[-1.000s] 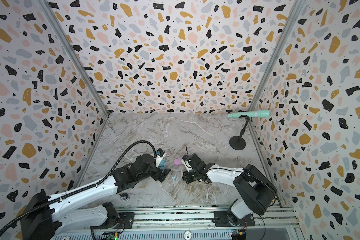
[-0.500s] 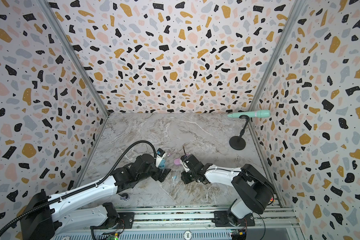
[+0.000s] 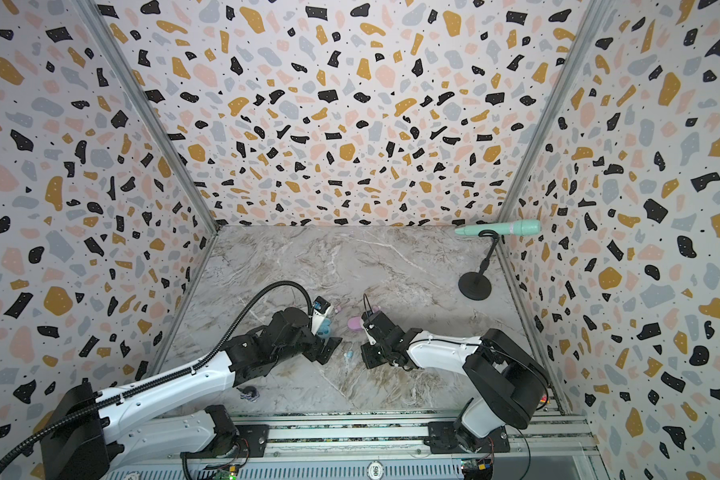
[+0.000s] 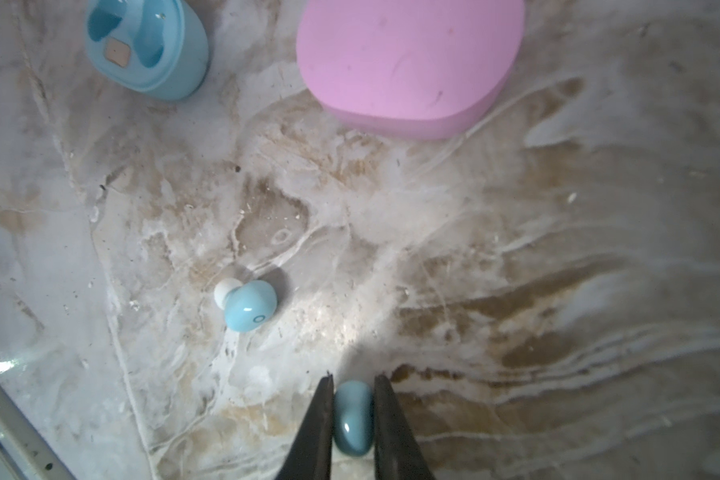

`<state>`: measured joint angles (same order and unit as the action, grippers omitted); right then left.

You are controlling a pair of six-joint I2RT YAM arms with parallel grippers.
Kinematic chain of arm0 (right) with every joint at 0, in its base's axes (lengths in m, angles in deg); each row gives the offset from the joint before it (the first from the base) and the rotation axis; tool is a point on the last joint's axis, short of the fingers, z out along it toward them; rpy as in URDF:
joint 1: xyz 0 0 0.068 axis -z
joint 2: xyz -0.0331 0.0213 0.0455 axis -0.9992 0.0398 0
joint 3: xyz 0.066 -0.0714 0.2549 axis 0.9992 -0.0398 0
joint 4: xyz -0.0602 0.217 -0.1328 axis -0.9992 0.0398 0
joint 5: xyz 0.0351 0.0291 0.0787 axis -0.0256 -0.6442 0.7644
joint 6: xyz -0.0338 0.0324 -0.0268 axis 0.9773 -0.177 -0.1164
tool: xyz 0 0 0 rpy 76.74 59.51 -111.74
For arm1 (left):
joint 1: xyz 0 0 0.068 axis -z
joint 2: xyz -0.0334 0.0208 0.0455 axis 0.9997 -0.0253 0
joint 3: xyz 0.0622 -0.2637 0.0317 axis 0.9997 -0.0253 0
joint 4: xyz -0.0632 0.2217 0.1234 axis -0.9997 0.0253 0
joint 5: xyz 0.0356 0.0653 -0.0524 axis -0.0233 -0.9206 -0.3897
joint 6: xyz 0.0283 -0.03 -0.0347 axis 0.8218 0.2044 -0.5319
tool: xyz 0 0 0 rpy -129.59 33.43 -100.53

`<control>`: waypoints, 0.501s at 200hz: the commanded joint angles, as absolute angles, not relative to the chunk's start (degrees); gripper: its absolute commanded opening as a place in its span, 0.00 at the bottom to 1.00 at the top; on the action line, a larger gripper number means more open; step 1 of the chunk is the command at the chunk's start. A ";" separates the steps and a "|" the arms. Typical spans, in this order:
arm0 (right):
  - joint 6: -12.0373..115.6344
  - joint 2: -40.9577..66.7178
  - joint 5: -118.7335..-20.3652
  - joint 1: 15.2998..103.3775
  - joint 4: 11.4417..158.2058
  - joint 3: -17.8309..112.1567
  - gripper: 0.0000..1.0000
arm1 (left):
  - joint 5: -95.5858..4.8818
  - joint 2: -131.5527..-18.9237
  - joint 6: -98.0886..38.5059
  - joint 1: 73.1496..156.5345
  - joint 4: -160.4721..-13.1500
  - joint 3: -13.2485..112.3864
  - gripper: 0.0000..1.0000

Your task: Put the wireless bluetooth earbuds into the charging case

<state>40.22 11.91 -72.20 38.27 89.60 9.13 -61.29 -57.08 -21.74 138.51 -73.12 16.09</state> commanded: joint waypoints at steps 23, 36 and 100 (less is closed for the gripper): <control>37.71 8.87 -76.48 36.63 94.61 11.19 0.18 | -61.31 -57.08 -21.41 138.74 -73.54 17.68 1.00; 37.42 8.16 -77.93 36.26 95.50 11.69 0.18 | -61.32 -57.10 -21.38 138.73 -73.54 17.69 1.00; 36.89 5.58 -81.35 36.15 96.13 12.31 0.18 | -63.13 -54.70 -21.18 138.73 -73.39 18.09 1.00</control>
<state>37.51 7.34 -78.74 36.33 94.32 10.47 -61.47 -56.93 -21.74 138.51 -73.05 16.09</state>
